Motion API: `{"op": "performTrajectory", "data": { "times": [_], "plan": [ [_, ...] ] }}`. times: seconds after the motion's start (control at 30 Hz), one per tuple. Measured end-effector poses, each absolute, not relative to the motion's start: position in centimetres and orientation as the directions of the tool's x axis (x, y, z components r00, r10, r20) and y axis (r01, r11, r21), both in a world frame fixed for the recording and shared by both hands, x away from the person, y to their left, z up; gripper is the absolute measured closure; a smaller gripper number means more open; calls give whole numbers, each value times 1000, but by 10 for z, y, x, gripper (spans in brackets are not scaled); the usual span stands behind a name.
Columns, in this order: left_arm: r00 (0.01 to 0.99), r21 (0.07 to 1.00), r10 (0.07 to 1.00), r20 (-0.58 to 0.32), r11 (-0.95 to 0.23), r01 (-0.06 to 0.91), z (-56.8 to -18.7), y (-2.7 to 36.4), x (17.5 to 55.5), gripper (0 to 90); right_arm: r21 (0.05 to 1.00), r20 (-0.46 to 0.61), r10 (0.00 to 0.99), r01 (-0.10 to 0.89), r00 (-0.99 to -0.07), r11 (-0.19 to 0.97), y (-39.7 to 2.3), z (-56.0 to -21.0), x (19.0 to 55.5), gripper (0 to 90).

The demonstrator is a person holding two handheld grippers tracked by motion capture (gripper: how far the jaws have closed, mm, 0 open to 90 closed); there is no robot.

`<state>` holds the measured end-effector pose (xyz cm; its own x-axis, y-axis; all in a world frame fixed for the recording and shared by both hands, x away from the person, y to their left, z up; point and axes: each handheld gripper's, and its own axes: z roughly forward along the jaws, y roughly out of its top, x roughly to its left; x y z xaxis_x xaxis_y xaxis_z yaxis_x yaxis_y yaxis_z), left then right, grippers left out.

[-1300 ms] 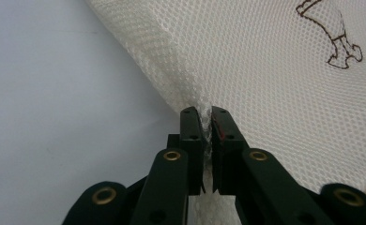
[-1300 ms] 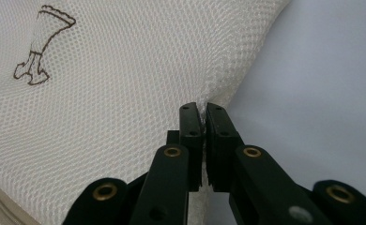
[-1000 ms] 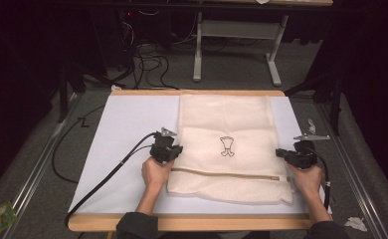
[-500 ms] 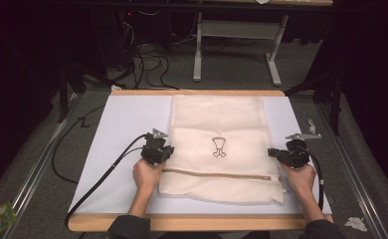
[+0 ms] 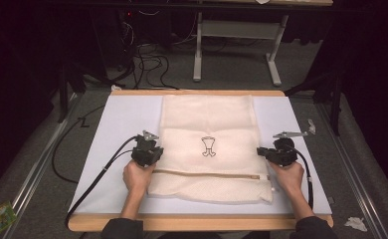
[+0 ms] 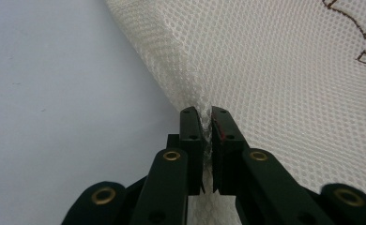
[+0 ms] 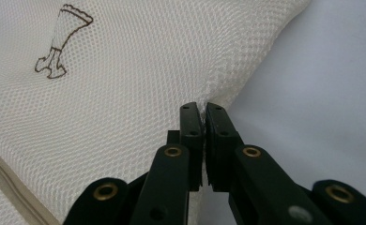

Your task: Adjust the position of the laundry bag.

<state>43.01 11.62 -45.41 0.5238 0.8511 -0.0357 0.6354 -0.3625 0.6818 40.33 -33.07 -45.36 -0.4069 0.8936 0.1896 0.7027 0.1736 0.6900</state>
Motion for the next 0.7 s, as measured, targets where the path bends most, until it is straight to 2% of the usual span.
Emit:
{"op": "performTrajectory", "data": {
  "times": [0.57, 0.7],
  "plan": [
    [463, 682, 886, -19, -327, 654, -460, 138, 431, 823, 690, 181, 882, 696, -435, 201, -304, -456, 416, 869],
    [457, 695, 889, -13, -321, 644, -461, 137, 430, 783, 690, 179, 884, 695, -433, 201, -304, -455, 416, 859]
  ]
}}
